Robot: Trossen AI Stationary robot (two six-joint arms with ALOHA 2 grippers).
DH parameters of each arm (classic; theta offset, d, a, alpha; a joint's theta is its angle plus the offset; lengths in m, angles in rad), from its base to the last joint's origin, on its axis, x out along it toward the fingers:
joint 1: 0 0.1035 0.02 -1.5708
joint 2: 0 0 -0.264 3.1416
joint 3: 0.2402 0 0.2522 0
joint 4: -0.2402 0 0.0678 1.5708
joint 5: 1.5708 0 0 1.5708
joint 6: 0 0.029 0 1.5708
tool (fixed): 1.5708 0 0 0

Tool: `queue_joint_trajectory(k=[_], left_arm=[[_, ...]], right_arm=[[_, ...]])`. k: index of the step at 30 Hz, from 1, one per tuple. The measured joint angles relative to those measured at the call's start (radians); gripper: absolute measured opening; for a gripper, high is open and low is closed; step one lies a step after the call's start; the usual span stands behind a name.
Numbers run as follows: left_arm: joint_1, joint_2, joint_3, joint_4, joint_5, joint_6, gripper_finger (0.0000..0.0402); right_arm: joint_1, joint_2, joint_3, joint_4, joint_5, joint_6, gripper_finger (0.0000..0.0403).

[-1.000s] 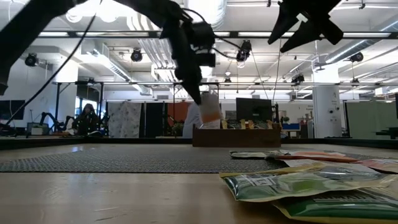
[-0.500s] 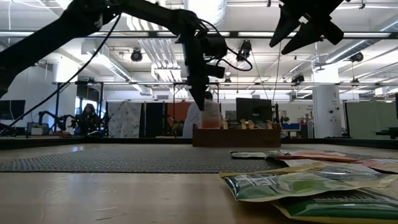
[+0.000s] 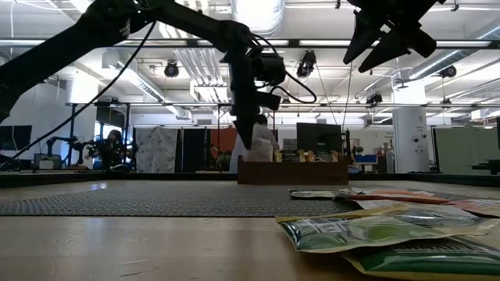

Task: Pick & Place Tea
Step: Put the white tea bag into the left section of the wooden organizer

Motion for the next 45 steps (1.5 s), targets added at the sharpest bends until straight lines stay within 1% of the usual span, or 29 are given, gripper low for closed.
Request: queue_joint_trajectory(k=[6,10,13,17,20,23,27,29,32,34,40,45], left_arm=[[0.001,0.0,-0.041,0.093,-0.002,0.012,0.0],[0.001,0.0,-0.064,0.147,-0.059,0.028,0.0],[0.001,0.0,-0.064,0.154,-0.103,0.042,0.0],[0.001,0.0,-0.063,0.17,-0.108,0.05,0.0003],[0.001,0.0,-0.063,0.189,-0.104,0.046,0.0013],[0.001,0.0,-0.063,0.203,-0.077,0.026,0.0028],[0.001,0.0,-0.063,0.206,-0.078,-0.008,0.0046],[0.001,0.0,-0.063,0.204,-0.101,-0.02,0.005],[0.001,-0.001,-0.063,0.205,-0.173,-0.02,0.0051],[0.001,-0.006,-0.063,0.205,-0.202,-0.02,0.0051],[0.001,-0.023,-0.059,0.224,-0.206,-0.02,0.0051],[0.0,-0.035,-0.056,0.232,-0.162,-0.014,0.0051]], right_arm=[[0.0,0.0,-0.003,0.001,0.0,0.0,0.0189],[0.0,0.0,-0.013,0.001,-0.001,0.009,0.0189],[0.0,0.0,-0.025,0.001,-0.004,0.032,0.0189],[0.0,0.0,-0.046,0.004,-0.021,0.06,0.0189],[0.0,0.0,-0.057,0.004,-0.022,0.079,0.0189],[0.0,0.0,-0.059,0.005,-0.022,0.084,0.0189],[0.0,0.0,-0.059,0.005,-0.022,0.083,0.0189],[0.0,0.0,-0.059,0.005,-0.022,0.083,0.0189],[0.0,0.0,-0.059,0.005,-0.022,0.082,0.0189],[0.0,0.0,-0.059,0.005,-0.022,0.08,0.0189],[0.0,0.0,-0.06,0.006,-0.022,0.079,0.0189],[0.0,0.0,-0.06,0.006,-0.022,0.079,0.0189]])
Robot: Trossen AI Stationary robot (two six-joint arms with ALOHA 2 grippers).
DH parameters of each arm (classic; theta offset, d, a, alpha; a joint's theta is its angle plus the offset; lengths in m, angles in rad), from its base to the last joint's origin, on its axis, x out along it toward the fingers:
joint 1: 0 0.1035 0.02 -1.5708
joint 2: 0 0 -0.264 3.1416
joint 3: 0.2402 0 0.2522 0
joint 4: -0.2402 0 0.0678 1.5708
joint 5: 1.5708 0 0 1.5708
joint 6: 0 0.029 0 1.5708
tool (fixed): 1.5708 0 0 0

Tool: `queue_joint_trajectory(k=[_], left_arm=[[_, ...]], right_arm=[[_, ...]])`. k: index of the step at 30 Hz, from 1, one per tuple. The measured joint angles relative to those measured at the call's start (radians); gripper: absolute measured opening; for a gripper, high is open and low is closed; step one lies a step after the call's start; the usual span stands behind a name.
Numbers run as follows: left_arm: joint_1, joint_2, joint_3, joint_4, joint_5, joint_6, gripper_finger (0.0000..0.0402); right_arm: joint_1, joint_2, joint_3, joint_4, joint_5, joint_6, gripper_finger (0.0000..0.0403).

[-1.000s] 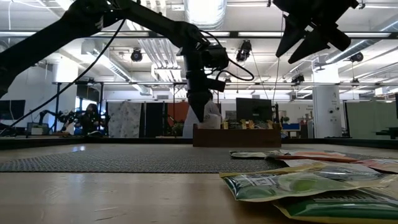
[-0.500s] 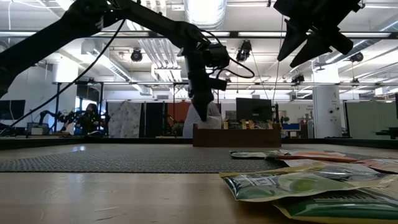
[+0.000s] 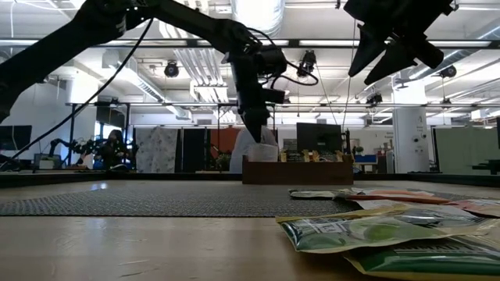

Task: Pick & Place Tea
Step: Put the white tea bag into the left section of the wooden organizer

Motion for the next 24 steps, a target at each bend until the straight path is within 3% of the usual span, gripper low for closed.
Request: queue_joint_trajectory(k=[7,16,20,22,24], left_arm=[[-0.002,0.0,-0.022,0.002,0.053,-0.002,0.0051],[-0.018,-0.063,-0.019,0.054,-0.048,-0.001,0.0051],[-0.031,-0.101,-0.024,0.104,-0.073,-0.012,0.0051],[-0.047,-0.121,-0.024,0.12,-0.062,-0.028,0.0051],[-0.068,-0.148,-0.026,0.113,0.012,-0.05,0.0051]], right_arm=[[0.0,0.0,0.0,0.0,0.0,0.003,0.0189],[0.0,0.0,0.0,0.0,-0.01,0.0,0.0189],[-0.003,0.001,-0.01,-0.002,-0.064,0.001,0.0189],[-0.008,0.001,-0.018,0.0,-0.102,0.008,0.0189],[-0.008,0.001,-0.034,-0.001,-0.136,0.032,0.0189]])
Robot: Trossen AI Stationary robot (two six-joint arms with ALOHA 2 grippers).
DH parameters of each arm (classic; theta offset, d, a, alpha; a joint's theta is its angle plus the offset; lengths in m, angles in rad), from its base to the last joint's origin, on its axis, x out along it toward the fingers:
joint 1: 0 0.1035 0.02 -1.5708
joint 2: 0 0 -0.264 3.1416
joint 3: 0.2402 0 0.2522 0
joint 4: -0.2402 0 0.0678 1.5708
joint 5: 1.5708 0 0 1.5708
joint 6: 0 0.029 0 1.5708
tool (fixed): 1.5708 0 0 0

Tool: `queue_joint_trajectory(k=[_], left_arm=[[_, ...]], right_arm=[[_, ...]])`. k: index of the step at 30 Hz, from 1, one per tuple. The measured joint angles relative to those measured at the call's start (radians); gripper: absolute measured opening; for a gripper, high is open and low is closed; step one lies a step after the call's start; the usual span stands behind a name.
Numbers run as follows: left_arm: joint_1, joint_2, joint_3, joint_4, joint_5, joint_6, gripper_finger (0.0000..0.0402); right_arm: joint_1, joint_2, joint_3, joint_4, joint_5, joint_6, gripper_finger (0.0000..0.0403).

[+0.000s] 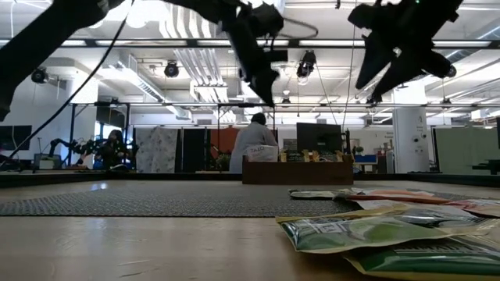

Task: Pick & Place Tea
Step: Put the white tea bag into the left section of the wooden organizer

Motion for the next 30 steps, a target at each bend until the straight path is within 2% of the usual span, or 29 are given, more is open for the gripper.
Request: queue_joint_trajectory(k=[5,7,13,18,21,26,30], left_arm=[[-0.075,-0.051,-0.044,-0.016,0.368,-0.072,0.0051],[-0.113,-0.073,-0.081,-0.012,0.451,-0.089,0.0051],[-0.246,-0.127,-0.244,0.045,0.474,-0.072,0.0051],[-0.341,-0.128,-0.374,0.13,0.476,-0.093,0.0051],[-0.387,-0.13,-0.45,0.262,0.477,-0.137,0.0051],[-0.44,-0.13,-0.528,0.484,0.478,-0.292,0.0051],[-0.474,-0.131,-0.584,0.686,0.523,-0.465,0.0051]], right_arm=[[-0.006,0.0,-0.071,0.01,-0.13,0.122,0.0189],[-0.006,0.0,-0.11,0.04,-0.194,0.17,0.0189],[-0.004,0.003,-0.223,0.287,-0.361,0.207,0.0189],[-0.002,0.005,-0.288,0.309,-0.392,0.311,0.0189],[-0.002,0.005,-0.315,0.312,-0.417,0.339,0.0189],[-0.002,0.005,-0.341,0.32,-0.507,0.317,0.0189],[-0.002,0.006,-0.348,0.332,-0.55,0.216,0.0189]])
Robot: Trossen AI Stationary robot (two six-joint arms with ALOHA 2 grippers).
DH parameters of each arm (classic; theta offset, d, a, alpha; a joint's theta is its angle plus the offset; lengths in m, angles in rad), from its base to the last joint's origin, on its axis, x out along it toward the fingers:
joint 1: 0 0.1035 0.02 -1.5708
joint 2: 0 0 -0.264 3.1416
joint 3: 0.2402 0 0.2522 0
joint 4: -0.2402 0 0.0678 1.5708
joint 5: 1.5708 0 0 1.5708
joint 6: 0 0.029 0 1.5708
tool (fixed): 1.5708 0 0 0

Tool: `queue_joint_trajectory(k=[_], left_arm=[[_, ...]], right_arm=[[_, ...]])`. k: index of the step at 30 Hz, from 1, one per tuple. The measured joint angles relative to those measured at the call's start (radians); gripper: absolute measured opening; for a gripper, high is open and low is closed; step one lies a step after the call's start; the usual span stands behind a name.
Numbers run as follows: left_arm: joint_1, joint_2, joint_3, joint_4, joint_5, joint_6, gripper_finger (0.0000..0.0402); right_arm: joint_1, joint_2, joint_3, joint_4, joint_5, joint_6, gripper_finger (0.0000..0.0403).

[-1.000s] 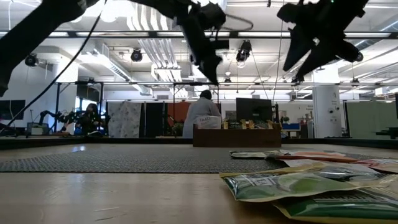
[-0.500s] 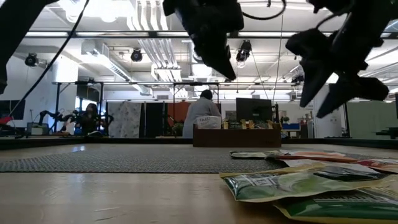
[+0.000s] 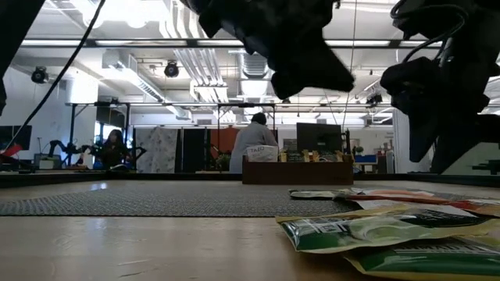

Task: Pick & Place Tea
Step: Put the white tea bag into the left section of the wooden organizer

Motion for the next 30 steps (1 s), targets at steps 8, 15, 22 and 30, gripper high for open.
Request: queue_joint_trajectory(k=[8,15,22,30], left_arm=[[-0.048,0.092,-0.062,0.27,-0.024,-0.267,0.0051],[-0.05,0.227,0.012,0.256,-0.107,-0.355,0.0051],[-0.047,0.298,0.098,0.201,-0.122,-0.38,0.0051],[-0.049,0.322,0.112,0.112,-0.122,-0.397,0.0051]], right_arm=[[0.0,0.001,-0.019,0.019,-0.002,-0.171,0.0189],[0.0,0.001,-0.072,0.117,0.0,-0.211,0.0189],[-0.001,0.002,-0.083,0.158,0.014,-0.241,0.0189],[-0.011,0.001,-0.12,0.229,0.039,-0.293,0.0189]])
